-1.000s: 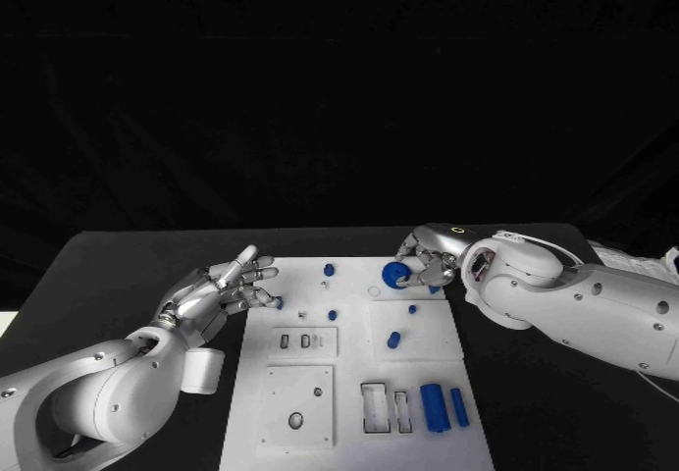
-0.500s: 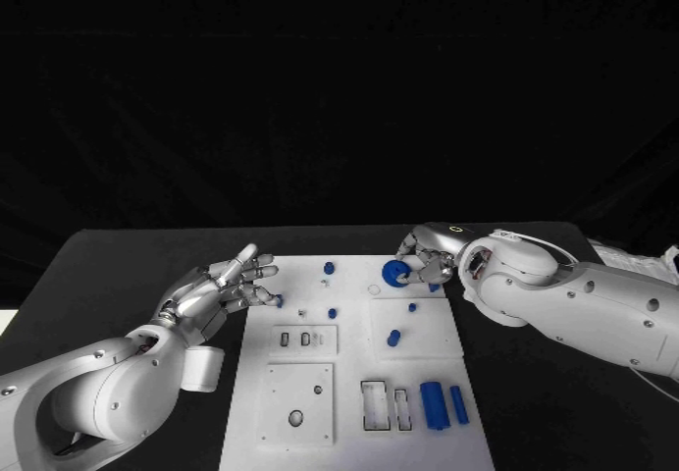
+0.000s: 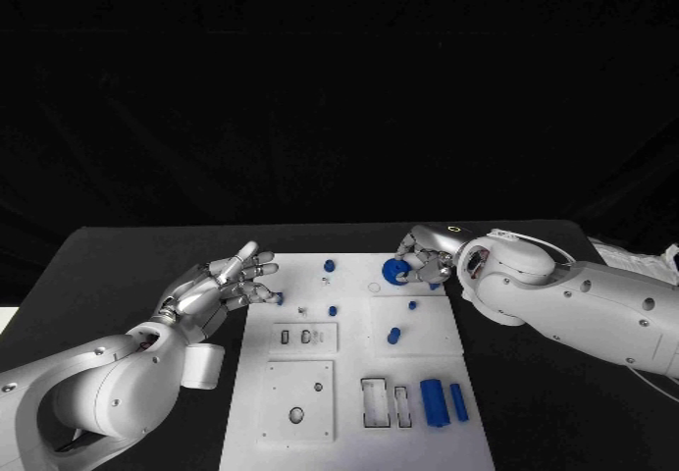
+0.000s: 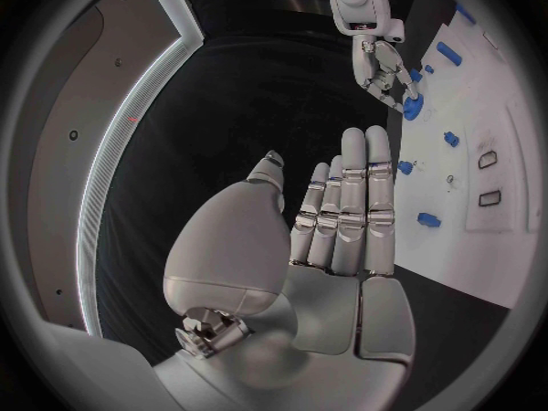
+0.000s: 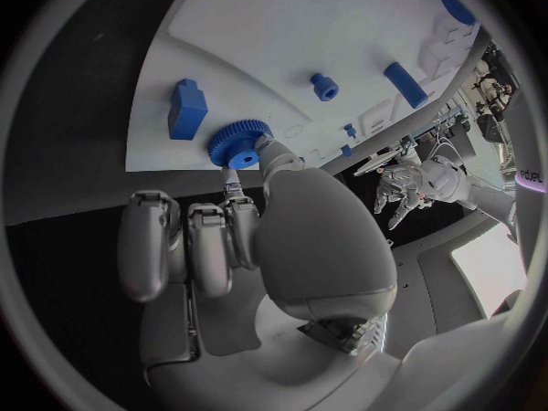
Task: Assemble the parts on the task board
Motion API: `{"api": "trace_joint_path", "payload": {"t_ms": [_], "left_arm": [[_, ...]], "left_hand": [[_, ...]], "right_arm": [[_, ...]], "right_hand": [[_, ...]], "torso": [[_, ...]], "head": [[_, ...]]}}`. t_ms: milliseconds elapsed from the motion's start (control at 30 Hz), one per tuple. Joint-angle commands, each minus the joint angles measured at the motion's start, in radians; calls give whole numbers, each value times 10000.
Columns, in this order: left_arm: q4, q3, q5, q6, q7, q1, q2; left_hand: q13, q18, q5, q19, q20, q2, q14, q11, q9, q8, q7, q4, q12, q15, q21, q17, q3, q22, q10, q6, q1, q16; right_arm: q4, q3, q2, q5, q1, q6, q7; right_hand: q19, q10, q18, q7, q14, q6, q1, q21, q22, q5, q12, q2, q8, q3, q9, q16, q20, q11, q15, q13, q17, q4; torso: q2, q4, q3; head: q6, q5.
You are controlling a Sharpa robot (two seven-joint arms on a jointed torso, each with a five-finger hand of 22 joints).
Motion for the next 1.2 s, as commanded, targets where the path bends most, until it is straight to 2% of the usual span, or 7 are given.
{"api": "trace_joint_path", "payload": {"t_ms": [33, 133, 333, 500, 900, 1033, 1200], "left_arm": [[9, 6, 8, 230, 27, 9, 12], [12, 6, 8, 233, 21, 9, 9], [11, 6, 8, 241, 18, 9, 10], [-4, 6, 8, 249, 16, 8, 20], [-20, 6, 8, 274, -3, 8, 44], [-11, 6, 8, 287, -12, 8, 60], [-8, 6, 8, 294, -26, 8, 69]], "left_hand": [[-12, 19, -19, -70, -17, -3, -71, -16, -10, -27, -27, -74, -21, -29, 67, 10, -11, 11, -76, -70, 68, 11], [-12, 19, -19, -70, -17, -3, -71, -16, -10, -27, -27, -74, -21, -29, 67, 10, -11, 11, -76, -70, 68, 11], [-12, 20, -18, -78, -16, 11, -76, -16, -9, -25, -28, -90, -18, -30, 73, 23, -6, 14, -81, -70, 88, 8], [-12, 20, -18, -78, -16, 11, -76, -16, -9, -25, -28, -90, -18, -30, 73, 23, -6, 14, -81, -70, 88, 8], [-12, 20, -17, -81, -15, 23, -77, -16, -8, -24, -29, -96, -16, -30, 76, 29, -2, 15, -83, -70, 97, 7], [-12, 20, -17, -81, -15, 23, -77, -16, -8, -24, -29, -96, -16, -30, 76, 29, -2, 15, -83, -70, 97, 7], [-12, 20, -17, -81, -15, 23, -77, -16, -8, -24, -29, -96, -16, -30, 76, 29, -2, 15, -83, -70, 97, 7]], "right_arm": [[-19, -19, 22, -242, -48, 115, 30], [-15, -19, 48, -432, -69, -48, 53], [65, -18, 83, -1020, -140, -667, 58], [313, -16, 94, -1160, -165, -1365, 186], [1458, 7, 277, -1425, -101, -1962, -118], [1555, 5, 615, -1837, -91, -1969, -338], [1366, -15, 1126, -2170, -94, -1920, -516]], "right_hand": [[85, 266, -98, -46, 842, 190, 161, 59, 62, -255, 123, 111, 113, 101, 37, 44, -30, -64, 16, 1345, 1630, -170], [104, 337, -112, -104, 851, 375, 263, 105, 143, -544, 246, 213, 186, 291, 61, 63, -66, -113, -25, 1464, 1677, -318], [142, 492, -135, -244, 866, 746, 418, 183, 283, -693, 514, 376, 346, 646, 127, 97, -145, -233, -119, 1709, 1760, -573], [177, 571, -156, -311, 883, 893, 276, 241, 386, -360, 646, 371, 372, 911, 149, 131, -214, -300, -181, 1837, 1844, -687], [179, 560, -161, -276, 887, 837, -348, 253, 405, 287, 593, 155, 225, 1096, 115, 137, -215, -274, -165, 1835, 1868, -637], [180, 555, -162, -273, 887, 835, -411, 255, 411, 290, 580, 131, 213, 1097, 113, 137, -212, -270, -162, 1829, 1870, -623], [178, 555, -161, -273, 888, 836, -433, 252, 406, 282, 578, 133, 210, 1104, 113, 140, -211, -269, -161, 1828, 1877, -617]], "torso": [[-4, 6, -2], [-2, 7, -5], [-6, 13, -6], [-9, 25, -3], [-9, 17, -15], [-1, 42, -23], [-1, 49, -30]], "head": [[-8, -15], [-7, -9], [-13, -6], [6, 10], [44, 146], [30, 181], [12, 239]]}}
